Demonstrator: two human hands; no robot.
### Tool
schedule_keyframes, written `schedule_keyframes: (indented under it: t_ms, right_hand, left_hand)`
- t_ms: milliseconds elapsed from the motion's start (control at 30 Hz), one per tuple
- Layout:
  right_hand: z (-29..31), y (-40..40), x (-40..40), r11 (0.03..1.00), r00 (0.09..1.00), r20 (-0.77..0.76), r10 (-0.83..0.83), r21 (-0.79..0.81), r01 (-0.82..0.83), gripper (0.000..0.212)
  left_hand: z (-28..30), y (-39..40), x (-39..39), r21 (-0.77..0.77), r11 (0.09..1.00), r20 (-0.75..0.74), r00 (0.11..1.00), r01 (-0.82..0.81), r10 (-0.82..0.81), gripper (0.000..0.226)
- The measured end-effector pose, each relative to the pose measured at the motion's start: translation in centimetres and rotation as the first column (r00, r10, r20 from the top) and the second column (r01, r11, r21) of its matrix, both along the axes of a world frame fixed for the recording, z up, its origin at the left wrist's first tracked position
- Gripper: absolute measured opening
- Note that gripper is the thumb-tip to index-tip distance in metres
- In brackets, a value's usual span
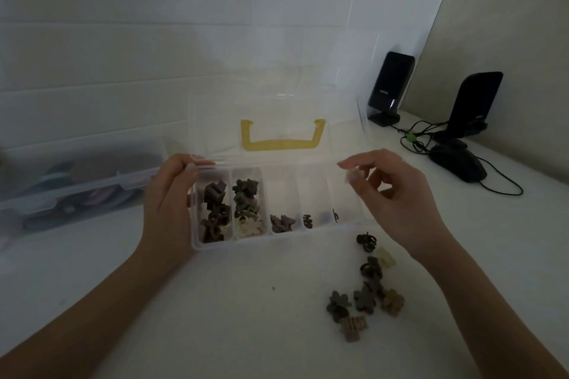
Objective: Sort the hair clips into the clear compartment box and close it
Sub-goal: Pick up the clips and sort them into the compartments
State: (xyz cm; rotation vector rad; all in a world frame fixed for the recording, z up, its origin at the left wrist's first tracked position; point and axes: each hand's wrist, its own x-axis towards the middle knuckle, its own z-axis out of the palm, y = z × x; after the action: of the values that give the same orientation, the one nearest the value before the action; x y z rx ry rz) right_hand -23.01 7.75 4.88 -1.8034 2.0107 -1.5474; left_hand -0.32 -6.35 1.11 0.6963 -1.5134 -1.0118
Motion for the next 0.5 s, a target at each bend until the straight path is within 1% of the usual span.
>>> schedule_keyframes:
  t_ms: [100,167,333,433,500]
  right_hand:
    - [0.4,0.4,-0.4,0.999,0.996,-0.083,-0.026,0.018,0.027,0.015]
    - [0.8,0.8,-1.0,0.998,0.990,-0.130,-0.057,0.021,0.060,0.014]
    - [0.5,1.6,-2.5,0.994,0.991,-0.107,-0.075,0.069,0.082,0.018]
    - [0.1,2.3,-2.5,0.993,0.990,-0.130,-0.048,0.103,0.062,0.022]
    - [-0.1,2.8,-2.5,0.990,0.983,-0.180,-0.034,0.130,0.058,0.024]
  left_hand:
    - [0.0,0.1,-0.1,-0.004,1.000,0.029,1.000,-0.010,0.010,0.026]
    - [0.0,0.2,-0.1,0.032,0.999,-0.015,1.000,-0.008,0.009,0.027]
    - [0.1,-0.2,0.3,0.059,0.998,0.003,1.000,-0.009,0.009,0.025]
    - [0.2,-0.4,0.5,0.027,1.000,0.077,0.997,-0.015,0.013,0.025]
    - [0.2,-0.4,0.5,-0.031,0.999,0.123,0.992,-0.019,0.023,0.026]
